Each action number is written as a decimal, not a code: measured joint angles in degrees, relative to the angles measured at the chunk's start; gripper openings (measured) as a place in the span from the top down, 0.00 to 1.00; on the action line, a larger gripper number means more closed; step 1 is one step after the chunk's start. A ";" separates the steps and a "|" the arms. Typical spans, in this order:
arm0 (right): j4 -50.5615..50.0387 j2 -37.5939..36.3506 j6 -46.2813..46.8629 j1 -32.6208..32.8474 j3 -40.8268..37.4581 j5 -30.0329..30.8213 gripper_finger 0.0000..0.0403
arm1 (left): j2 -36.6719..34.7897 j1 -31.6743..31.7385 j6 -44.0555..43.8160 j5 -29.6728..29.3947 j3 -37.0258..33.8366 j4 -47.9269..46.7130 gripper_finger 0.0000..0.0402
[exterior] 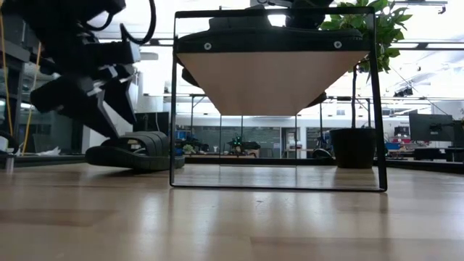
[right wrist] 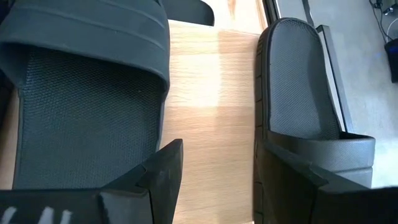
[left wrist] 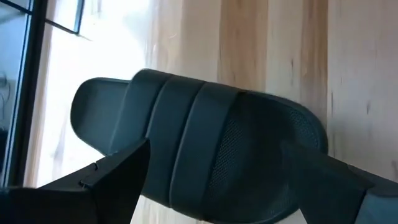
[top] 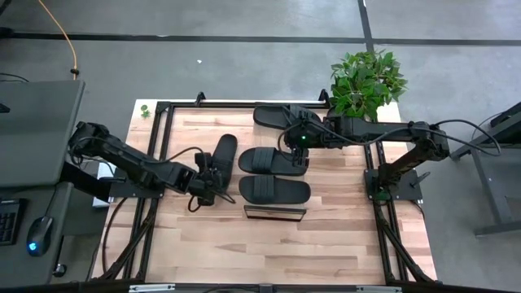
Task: Pick and place slides into the shelf
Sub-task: Put the black slipper on the shelf
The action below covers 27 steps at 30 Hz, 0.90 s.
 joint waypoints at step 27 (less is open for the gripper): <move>3.29 0.02 0.00 0.00 0.00 -0.01 0.52 | 0.00 0.07 5.04 -10.32 -6.11 8.88 0.15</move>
